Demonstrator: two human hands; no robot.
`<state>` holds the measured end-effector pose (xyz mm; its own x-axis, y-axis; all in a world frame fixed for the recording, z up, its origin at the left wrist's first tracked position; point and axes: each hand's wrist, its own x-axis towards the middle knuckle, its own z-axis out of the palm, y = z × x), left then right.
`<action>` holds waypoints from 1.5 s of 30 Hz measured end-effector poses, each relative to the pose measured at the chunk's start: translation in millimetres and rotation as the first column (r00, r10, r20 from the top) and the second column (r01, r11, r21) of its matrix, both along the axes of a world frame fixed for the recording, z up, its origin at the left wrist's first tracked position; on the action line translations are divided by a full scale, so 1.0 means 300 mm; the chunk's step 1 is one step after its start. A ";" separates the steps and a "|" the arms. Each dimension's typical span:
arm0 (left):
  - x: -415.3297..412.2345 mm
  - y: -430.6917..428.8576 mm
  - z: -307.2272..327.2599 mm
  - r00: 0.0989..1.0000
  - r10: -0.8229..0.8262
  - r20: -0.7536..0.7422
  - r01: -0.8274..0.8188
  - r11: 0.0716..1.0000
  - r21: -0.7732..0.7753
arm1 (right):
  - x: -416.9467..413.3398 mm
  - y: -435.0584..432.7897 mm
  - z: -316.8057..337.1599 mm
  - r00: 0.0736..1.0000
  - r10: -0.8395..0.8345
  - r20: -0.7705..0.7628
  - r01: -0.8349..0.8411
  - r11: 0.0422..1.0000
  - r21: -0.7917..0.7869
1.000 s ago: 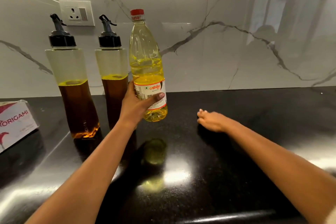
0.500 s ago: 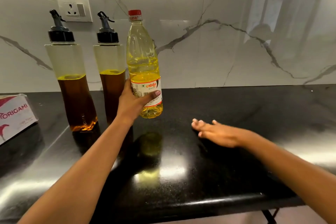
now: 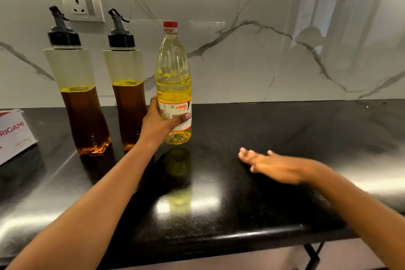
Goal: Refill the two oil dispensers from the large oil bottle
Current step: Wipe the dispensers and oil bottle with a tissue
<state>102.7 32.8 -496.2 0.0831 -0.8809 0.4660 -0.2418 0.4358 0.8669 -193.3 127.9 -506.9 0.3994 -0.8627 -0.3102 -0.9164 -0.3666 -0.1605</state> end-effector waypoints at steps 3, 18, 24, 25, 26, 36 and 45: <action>-0.021 -0.013 -0.010 1.000 -0.007 -0.003 0.007 0.999 0.031 | 0.035 -0.134 0.034 0.985 -0.173 0.025 0.174 0.984 -0.028; -0.178 -0.110 -0.056 0.995 -0.025 -0.094 0.040 0.987 0.155 | 0.022 0.024 0.005 0.997 -0.074 -0.037 0.067 0.986 -0.153; -0.185 -0.067 -0.040 1.000 0.016 -0.018 -0.013 0.986 0.168 | 0.220 0.079 -0.058 0.983 0.174 0.061 -0.159 0.967 -0.196; -0.178 -0.051 -0.038 1.000 0.007 -0.007 -0.006 0.985 0.174 | 0.231 0.105 -0.060 0.975 0.213 0.063 -0.197 0.960 -0.198; -0.165 -0.025 -0.032 1.000 -0.014 0.001 0.014 0.980 0.197 | 0.236 0.128 -0.057 0.970 0.235 0.069 -0.217 0.955 -0.201; 0.266 0.252 -0.006 0.911 0.407 0.057 -0.383 0.891 -0.245 | 0.458 -0.009 -0.025 0.998 0.062 -0.007 -0.063 0.975 -0.214; 0.274 0.013 0.011 0.988 0.146 0.050 -0.150 0.986 0.079 | 0.676 0.049 -0.069 0.947 0.317 0.057 -0.295 0.926 -0.234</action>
<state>185.0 36.6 -493.0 0.1964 -0.8959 0.3985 -0.3373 0.3199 0.8854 9.5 142.6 -527.6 0.6726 -0.7361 -0.0760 -0.7389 -0.6625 -0.1226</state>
